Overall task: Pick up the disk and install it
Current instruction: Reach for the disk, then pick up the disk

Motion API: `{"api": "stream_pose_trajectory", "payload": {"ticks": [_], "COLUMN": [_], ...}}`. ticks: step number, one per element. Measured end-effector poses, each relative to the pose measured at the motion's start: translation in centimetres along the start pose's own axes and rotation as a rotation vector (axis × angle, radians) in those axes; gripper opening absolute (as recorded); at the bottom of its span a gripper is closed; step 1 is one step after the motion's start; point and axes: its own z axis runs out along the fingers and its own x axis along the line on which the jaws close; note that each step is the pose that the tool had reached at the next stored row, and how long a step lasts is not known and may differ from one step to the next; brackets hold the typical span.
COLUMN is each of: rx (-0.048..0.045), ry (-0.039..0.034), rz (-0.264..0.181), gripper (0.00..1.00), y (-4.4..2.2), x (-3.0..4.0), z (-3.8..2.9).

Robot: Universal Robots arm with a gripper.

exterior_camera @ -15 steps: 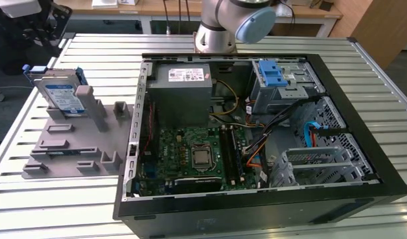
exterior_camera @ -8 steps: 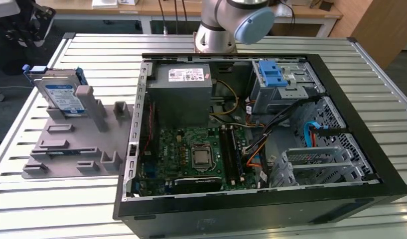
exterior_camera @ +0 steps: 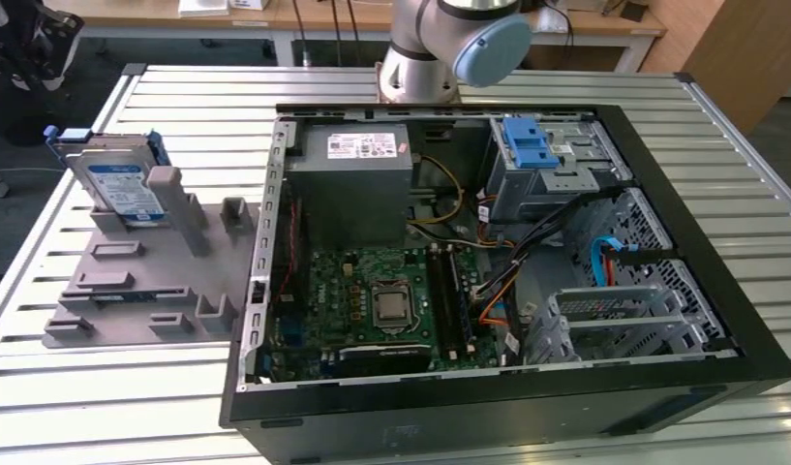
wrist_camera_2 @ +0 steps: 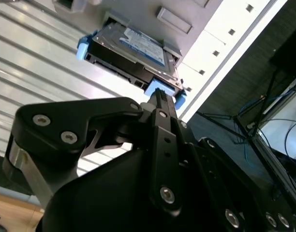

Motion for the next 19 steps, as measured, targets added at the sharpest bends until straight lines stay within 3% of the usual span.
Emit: {"api": "stream_pose_trajectory", "payload": {"ticks": [14,19], "rx": [0.0,0.0003], "ry": [0.0,0.0026], "rz": [-0.004,-0.071], "gripper": [0.11,0.11], "y": [0.0,0.0], "x": [0.04,0.05], "z": [0.0,0.02]}}
